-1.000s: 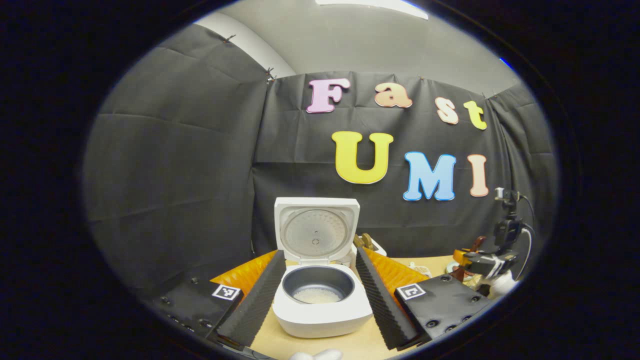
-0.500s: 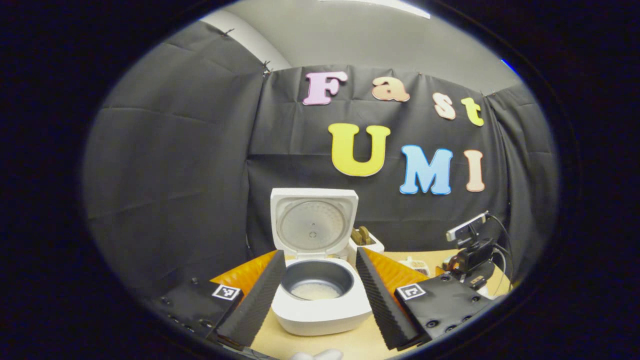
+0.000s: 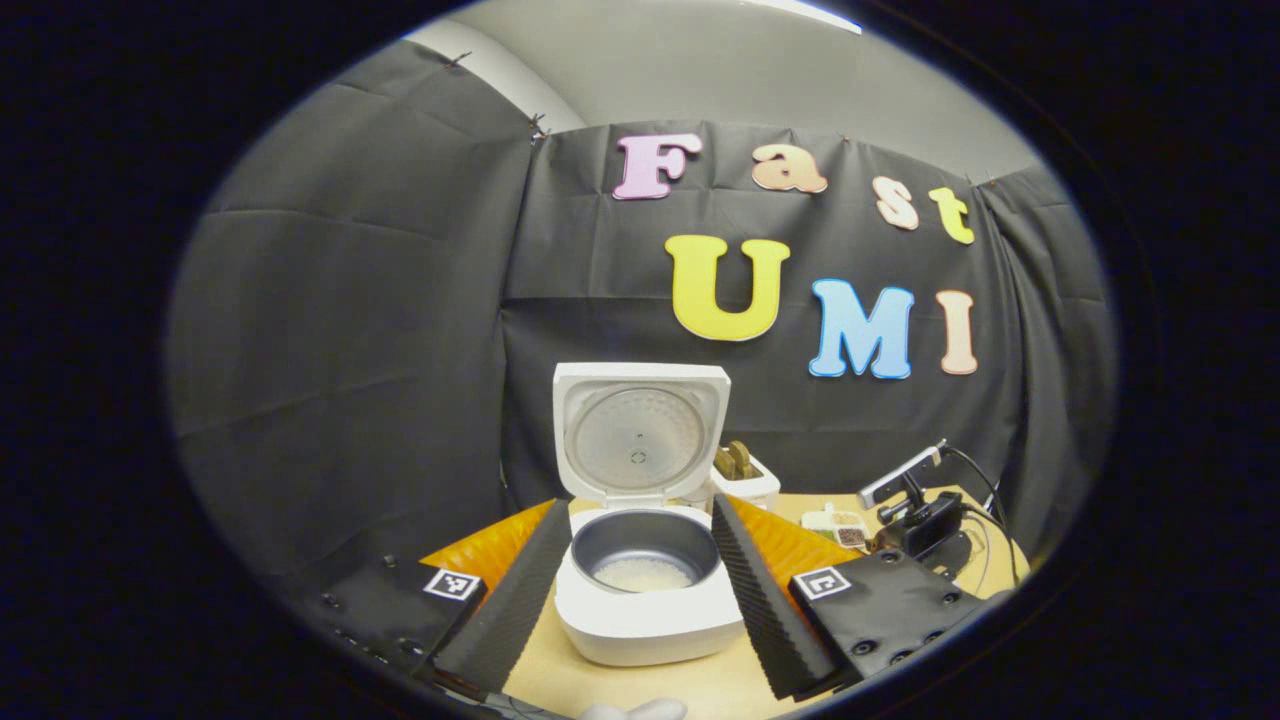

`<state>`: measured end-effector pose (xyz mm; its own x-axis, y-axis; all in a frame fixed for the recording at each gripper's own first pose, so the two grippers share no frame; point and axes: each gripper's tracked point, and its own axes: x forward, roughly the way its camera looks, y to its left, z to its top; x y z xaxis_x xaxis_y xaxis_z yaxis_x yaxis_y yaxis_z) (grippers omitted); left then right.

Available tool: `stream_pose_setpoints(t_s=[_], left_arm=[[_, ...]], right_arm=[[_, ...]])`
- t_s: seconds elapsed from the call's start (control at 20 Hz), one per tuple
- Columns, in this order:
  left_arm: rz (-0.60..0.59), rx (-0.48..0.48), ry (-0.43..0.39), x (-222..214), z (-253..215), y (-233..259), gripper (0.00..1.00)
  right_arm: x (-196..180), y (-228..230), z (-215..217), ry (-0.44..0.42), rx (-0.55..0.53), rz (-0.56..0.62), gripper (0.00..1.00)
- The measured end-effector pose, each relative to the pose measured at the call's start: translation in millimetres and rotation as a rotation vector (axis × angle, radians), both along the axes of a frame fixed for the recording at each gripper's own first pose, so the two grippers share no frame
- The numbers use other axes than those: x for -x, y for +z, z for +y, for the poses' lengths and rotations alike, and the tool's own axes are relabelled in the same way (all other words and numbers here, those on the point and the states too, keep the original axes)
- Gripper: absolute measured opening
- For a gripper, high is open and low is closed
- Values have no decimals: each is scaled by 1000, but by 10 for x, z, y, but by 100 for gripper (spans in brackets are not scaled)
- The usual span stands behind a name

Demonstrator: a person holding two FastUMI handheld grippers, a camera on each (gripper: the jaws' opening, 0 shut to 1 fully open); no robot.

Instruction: Close the left gripper, press the button to open the rice cooker; take a wooden spoon from the chopstick holder with the right hand, scoop a spoonful of rice and pour it into the rice cooker, then put the wooden spoon back into the chopstick holder.

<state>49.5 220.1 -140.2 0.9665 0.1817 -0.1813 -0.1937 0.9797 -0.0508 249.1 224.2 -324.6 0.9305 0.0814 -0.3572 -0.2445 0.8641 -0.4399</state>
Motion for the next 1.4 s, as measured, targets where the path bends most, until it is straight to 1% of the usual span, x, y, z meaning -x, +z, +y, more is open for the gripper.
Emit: stream_pose_setpoints(t_s=[0.05, 0.35, 0.5, 0.6, 0.7, 0.8, 1.05, 1.1, 1.15, 1.25, 1.3, 1.4], left_arm=[[2, -1, 4, -1, 24, -7, 95], [10, -6, 17, 3, 99, -19, 95], [11, -11, 21, 2, 111, -14, 95], [10, -20, 25, 1, 123, 13, 95], [4, -34, 25, -10, 122, 43, 95], [-2, -49, 17, -26, 93, 75, 95], [0, -41, 6, -89, 54, 84, 95], [2, -42, 4, -95, 48, 90, 95], [2, -44, 4, -105, 54, 99, 96], [1, -48, 1, -117, 46, 112, 96], [0, -50, -2, -128, 40, 126, 96], [4, -50, -4, -142, 36, 120, 96]], right_arm=[[0, -12, 32, -2, -13, 10, 19], [11, -29, 179, -21, -135, 69, 19], [21, -9, 285, -29, -265, 109, 18], [3, 12, 302, -55, -350, 134, 19], [-1, 28, 283, -65, -407, 149, 18], [-2, 37, 249, -85, -498, 171, 19], [-25, 21, 112, -181, -827, 271, 19], [-35, 6, 51, -209, -877, 285, 19], [-42, 12, 27, -218, -927, 295, 18], [-61, 47, -13, -230, -1011, 296, 18], [-72, 72, -20, -222, -1054, 298, 18], [-90, 103, -47, -241, -1136, 312, 19]])
